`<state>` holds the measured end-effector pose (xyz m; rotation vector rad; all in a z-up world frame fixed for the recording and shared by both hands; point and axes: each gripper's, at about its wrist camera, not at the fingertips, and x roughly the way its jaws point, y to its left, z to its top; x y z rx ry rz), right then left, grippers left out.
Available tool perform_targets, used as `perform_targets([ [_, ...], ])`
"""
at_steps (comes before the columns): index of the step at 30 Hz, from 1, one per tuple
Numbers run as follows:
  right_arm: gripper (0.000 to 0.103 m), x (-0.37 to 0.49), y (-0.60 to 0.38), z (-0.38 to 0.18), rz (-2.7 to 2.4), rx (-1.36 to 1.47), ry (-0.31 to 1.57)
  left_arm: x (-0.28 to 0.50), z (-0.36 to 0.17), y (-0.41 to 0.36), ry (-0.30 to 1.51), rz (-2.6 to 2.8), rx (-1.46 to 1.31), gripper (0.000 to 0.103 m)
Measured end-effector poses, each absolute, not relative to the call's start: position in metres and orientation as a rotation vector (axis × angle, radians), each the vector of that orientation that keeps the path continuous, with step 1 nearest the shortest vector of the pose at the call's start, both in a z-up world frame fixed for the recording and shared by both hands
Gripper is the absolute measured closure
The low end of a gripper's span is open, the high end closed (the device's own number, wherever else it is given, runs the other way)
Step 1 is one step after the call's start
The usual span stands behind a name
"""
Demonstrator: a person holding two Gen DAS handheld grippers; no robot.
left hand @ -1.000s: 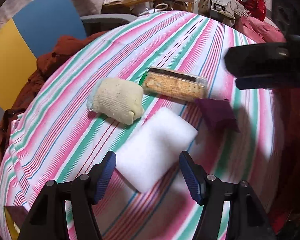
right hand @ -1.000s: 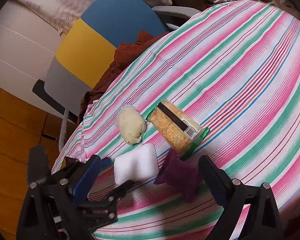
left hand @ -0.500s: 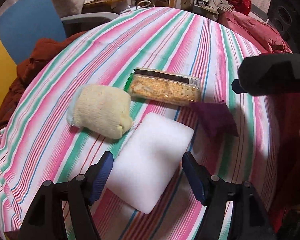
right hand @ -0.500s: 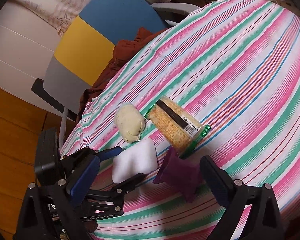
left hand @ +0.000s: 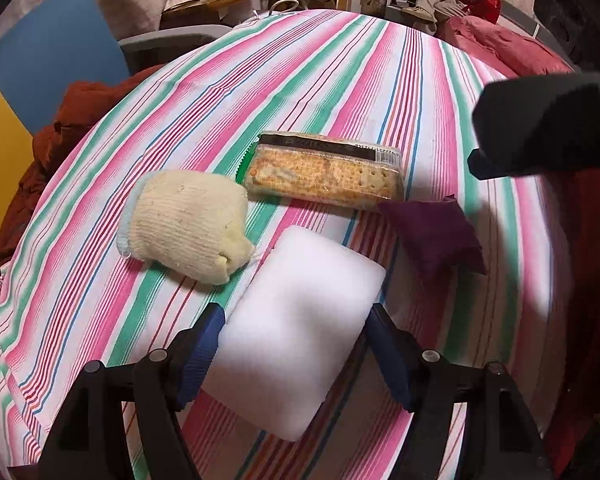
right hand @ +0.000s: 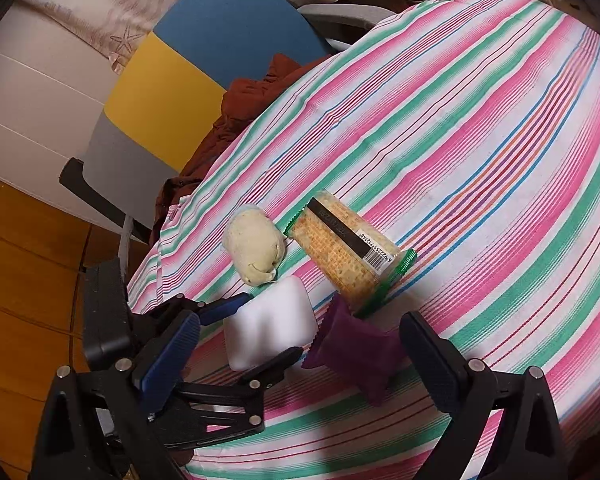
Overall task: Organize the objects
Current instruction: 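Grasp the second purple sachet with the right tool while the left tool holds the block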
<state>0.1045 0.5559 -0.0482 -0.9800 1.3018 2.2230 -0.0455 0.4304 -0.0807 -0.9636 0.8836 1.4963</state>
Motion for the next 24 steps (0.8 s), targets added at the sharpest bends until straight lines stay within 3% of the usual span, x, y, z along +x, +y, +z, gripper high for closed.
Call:
perform_targets([
  [24, 0.002, 0.099, 0.561, -0.057, 2.152, -1.037, 1.241, -0.016, -0.071, 0.385, 0.691, 1.833, -1.092, 0.039],
])
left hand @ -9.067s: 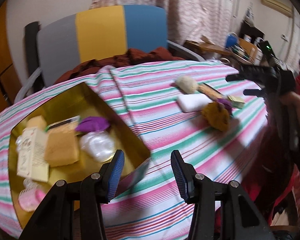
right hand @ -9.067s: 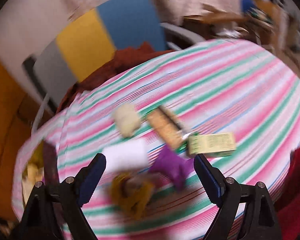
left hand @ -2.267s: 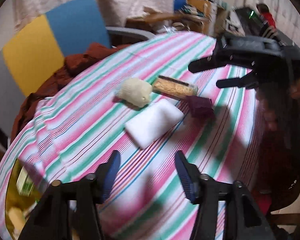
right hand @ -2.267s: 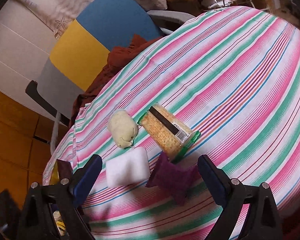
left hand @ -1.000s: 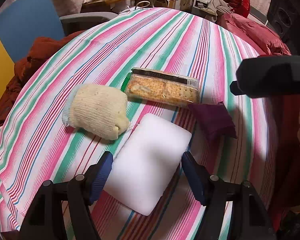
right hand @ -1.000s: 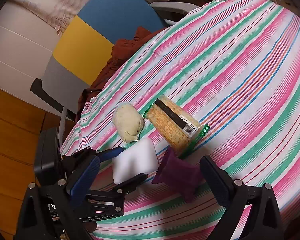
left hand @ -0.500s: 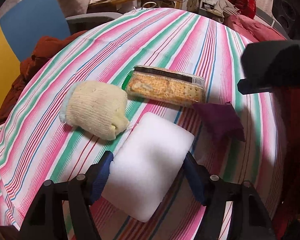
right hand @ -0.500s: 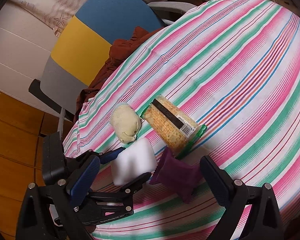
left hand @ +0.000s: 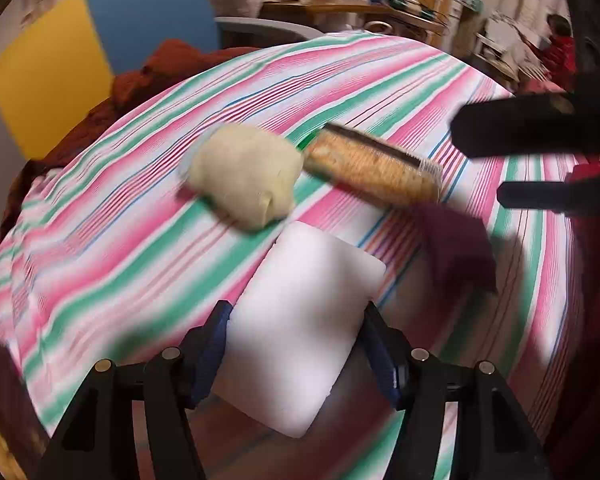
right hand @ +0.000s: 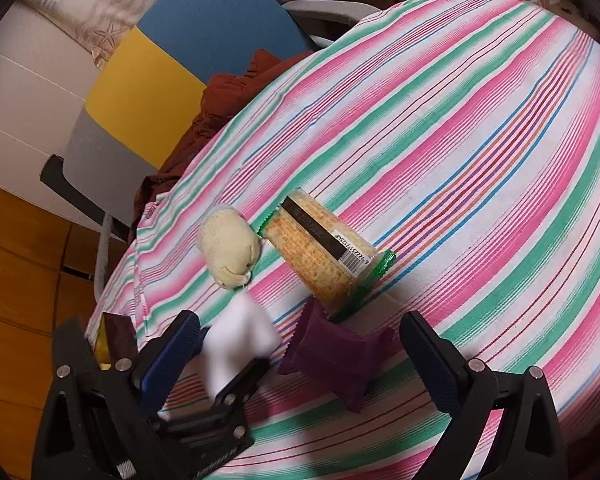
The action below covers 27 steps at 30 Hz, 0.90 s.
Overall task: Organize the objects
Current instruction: 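Grasp the second purple sachet with the right tool while the left tool holds the block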
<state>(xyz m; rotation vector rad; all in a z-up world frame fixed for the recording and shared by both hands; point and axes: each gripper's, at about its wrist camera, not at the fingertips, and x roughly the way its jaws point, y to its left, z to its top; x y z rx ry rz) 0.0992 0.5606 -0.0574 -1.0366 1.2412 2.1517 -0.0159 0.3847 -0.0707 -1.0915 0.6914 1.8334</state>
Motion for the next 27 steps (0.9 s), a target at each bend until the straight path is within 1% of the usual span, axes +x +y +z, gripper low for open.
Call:
perform_targets([
  [7, 0.002, 0.091, 0.556, -0.062, 2.147, -1.109, 1.187, 0.021, -0.066, 0.324, 0.597, 1.942, -1.085, 0.039],
  [13, 0.002, 0.076, 0.546, -0.070, 2.131, -1.239, 1.062, 0.029, -0.070, 0.285, 0.500, 2.003, -1.054, 0.038],
  [14, 0.002, 0.073, 0.544, -0.071, 2.126, -1.263, 1.039, 0.020, -0.073, 0.297, 0.502, 2.000, -1.046, 0.038],
  [18, 0.002, 0.061, 0.535, -0.076, 2.103, -1.375, 0.918, 0.013, -0.081, 0.300, 0.517, 1.997, -0.998, 0.038],
  [20, 0.003, 0.054, 0.530, -0.072, 2.122, -1.439, 0.838, 0.016, -0.081, 0.299, 0.520, 2.000, -0.973, 0.038],
  [26, 0.003, 0.035, 0.512, -0.057, 2.199, -1.695, 0.360, 0.019, -0.082, 0.296, 0.506, 1.997, -0.940, 0.037],
  [27, 0.004, 0.033, 0.507, -0.059, 2.199, -1.738, 0.286, 0.020, -0.082, 0.295, 0.499, 2.000, -0.936, 0.037],
])
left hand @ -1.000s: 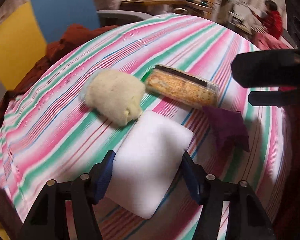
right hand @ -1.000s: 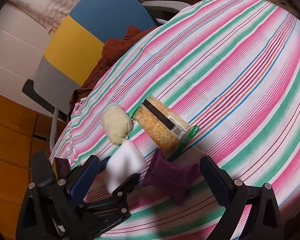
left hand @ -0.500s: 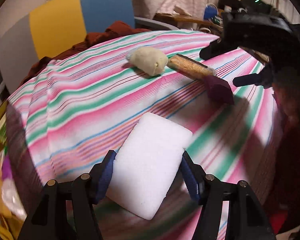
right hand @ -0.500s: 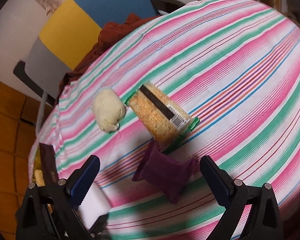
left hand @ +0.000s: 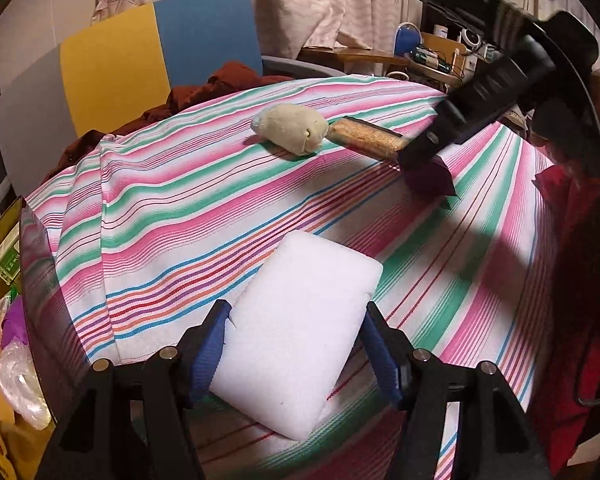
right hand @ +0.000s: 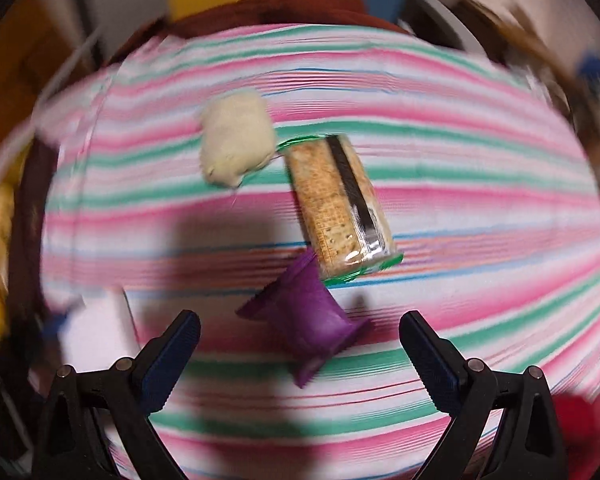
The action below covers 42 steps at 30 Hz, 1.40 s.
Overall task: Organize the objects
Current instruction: 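Carry the foam block and purple sachet with both tools over the gold tray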
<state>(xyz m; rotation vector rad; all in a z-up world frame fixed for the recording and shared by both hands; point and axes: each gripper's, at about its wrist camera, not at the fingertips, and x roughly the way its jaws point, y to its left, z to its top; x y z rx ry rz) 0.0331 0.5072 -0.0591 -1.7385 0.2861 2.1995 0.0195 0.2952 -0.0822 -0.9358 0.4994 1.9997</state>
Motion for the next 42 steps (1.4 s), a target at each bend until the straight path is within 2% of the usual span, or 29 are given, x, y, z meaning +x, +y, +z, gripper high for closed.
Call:
perform_targets([
  [1, 0.007, 0.031, 0.503, -0.062, 2.193, -1.777, 0.225, 0.019, -0.082, 0.295, 0.495, 2.002, -0.932, 0.036],
  [3, 0.026, 0.026, 0.497, -0.075, 2.152, -1.854, 0.127, 0.019, -0.082, 0.295, 0.492, 2.001, -0.932, 0.036],
  [4, 0.031, 0.023, 0.495, -0.081, 2.132, -1.880, 0.116, 0.019, -0.082, 0.295, 0.493, 2.001, -0.930, 0.036],
  [5, 0.039, 0.021, 0.496, -0.088, 2.095, -1.923, 0.109, 0.019, -0.083, 0.295, 0.494, 2.002, -0.927, 0.036],
  [11, 0.059, 0.013, 0.503, -0.088, 2.124, -1.877, 0.161, 0.019, -0.083, 0.295, 0.493, 2.006, -0.920, 0.036],
  [23, 0.060, 0.005, 0.480, -0.081, 2.218, -1.793, 0.193, 0.019, -0.084, 0.293, 0.495, 2.015, -0.899, 0.035],
  [28, 0.060, 0.001, 0.466, -0.082, 2.276, -1.768, 0.268, 0.020, -0.084, 0.293, 0.503, 2.021, -0.890, 0.035],
  [42, 0.060, -0.004, 0.473, -0.084, 2.303, -1.668, 0.314, 0.023, -0.085, 0.294, 0.527, 2.034, -0.870, 0.036],
])
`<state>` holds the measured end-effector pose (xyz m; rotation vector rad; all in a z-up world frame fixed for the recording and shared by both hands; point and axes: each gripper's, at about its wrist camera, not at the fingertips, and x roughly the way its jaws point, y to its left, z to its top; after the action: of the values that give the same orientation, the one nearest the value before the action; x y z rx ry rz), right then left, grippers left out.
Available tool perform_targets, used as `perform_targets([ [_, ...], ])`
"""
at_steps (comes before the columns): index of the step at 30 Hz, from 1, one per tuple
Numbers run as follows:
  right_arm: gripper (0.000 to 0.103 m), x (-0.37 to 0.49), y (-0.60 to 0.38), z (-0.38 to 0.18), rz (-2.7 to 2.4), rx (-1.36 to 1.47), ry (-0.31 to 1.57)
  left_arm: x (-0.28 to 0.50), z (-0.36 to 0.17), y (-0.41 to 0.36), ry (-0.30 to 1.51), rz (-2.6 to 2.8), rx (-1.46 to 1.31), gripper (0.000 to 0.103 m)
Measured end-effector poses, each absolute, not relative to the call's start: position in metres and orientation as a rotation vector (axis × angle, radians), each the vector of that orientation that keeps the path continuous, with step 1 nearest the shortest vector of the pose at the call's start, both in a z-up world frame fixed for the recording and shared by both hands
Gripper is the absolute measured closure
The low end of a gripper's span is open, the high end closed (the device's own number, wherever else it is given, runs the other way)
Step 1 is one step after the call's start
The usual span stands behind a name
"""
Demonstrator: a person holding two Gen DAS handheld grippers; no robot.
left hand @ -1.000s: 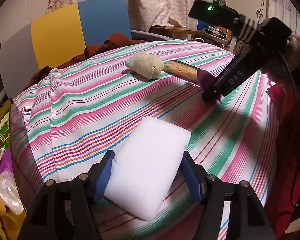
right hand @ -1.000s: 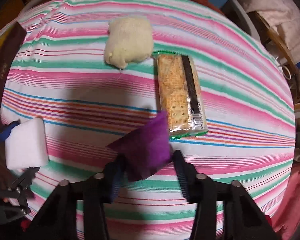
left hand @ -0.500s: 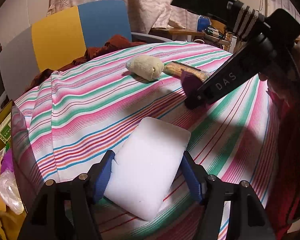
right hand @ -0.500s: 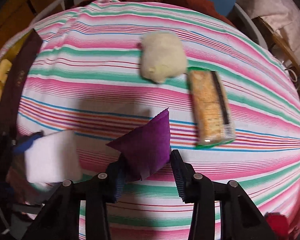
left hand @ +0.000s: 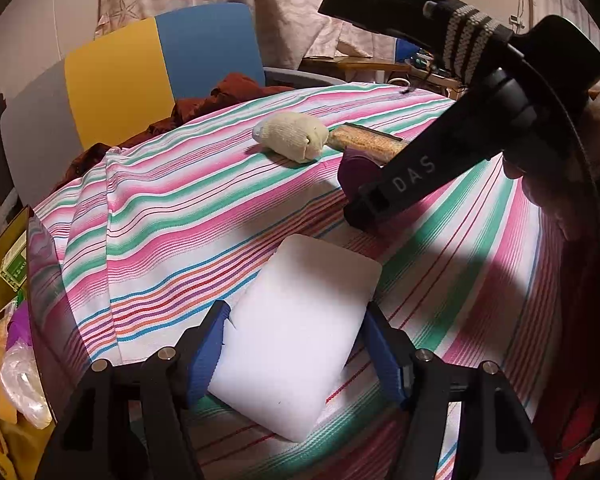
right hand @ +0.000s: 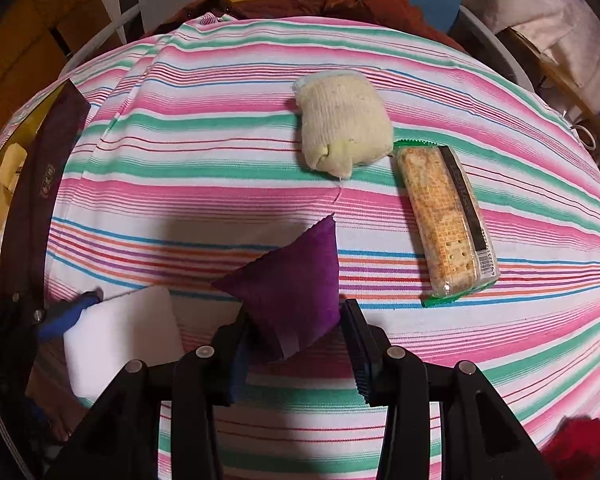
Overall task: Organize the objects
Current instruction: 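Carry the foam block and purple sachet with both tools over the gold tray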
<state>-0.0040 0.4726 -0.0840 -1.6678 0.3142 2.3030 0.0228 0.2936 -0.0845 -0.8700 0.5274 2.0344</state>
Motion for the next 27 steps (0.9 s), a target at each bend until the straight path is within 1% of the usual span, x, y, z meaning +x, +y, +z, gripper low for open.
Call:
perform_targets([
  [9, 0.061, 0.007, 0.475, -0.081, 2.322, -1.635, 0.351, 0.025, -0.081, 0.295, 0.546, 2.053, -0.873, 0.040],
  [14, 0.061, 0.015, 0.485, -0.074, 2.340, -1.604, 0.381, 0.027, -0.071, 0.290, 0.520, 2.065, -0.890, 0.040],
  [19, 0.061, 0.019, 0.477, -0.058, 2.375, -1.567, 0.386, 0.034, -0.047, 0.277, 0.484, 2.088, -0.852, 0.040],
  [23, 0.061, 0.023, 0.472, -0.056, 2.389, -1.540, 0.406, 0.040, -0.022, 0.259, 0.439, 2.116, -0.807, 0.040],
  [27, 0.061, 0.025, 0.458, -0.054, 2.400, -1.544, 0.382, 0.041, -0.008, 0.244, 0.403, 2.142, -0.801, 0.040],
])
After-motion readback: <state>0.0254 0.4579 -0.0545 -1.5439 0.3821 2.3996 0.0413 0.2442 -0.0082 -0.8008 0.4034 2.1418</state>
